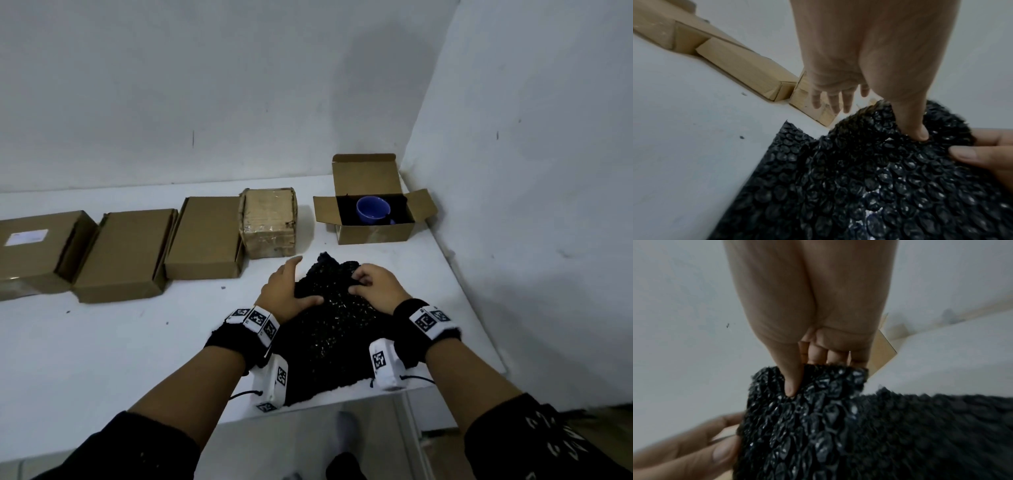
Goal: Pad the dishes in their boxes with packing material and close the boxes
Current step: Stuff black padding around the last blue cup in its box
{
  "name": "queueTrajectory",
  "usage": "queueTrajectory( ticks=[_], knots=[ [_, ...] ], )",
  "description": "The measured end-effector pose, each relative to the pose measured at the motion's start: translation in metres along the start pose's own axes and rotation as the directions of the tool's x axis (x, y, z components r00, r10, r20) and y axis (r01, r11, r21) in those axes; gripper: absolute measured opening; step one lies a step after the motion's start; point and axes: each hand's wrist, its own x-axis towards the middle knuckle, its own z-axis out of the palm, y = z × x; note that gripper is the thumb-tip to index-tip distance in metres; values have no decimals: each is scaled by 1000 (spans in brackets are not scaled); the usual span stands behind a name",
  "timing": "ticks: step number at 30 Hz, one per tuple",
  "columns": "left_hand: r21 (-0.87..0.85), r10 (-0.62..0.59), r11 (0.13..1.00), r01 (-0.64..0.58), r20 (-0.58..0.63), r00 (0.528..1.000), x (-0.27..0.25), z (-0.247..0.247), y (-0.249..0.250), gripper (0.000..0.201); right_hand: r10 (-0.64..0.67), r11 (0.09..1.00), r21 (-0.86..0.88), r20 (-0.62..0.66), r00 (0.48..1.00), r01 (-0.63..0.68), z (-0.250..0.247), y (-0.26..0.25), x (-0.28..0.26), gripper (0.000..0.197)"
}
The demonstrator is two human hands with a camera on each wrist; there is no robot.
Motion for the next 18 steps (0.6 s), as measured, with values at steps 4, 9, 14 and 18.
queueTrajectory(
  ticks=[4,9,14,18],
  knots=[
    [-306,-15,952,18,10,1000,4,-15,19,64,-92,974,212,25,995,85,-28,-29,-5,13],
    [-513,-4,857,-54,-111,994,11,-27,43,25,117,946,324,-319,941,-7,-47,-33,-12,65],
    [-654,-66,755,-40,-136,988,21,-27,60,23,156,823,550,24,988,-143,-29,-25,-10,56],
    [-651,-125,756,-69,-247,961,29,-26,65,52,16,905,418,-207,978,74,-30,-31,-2,29]
  ],
)
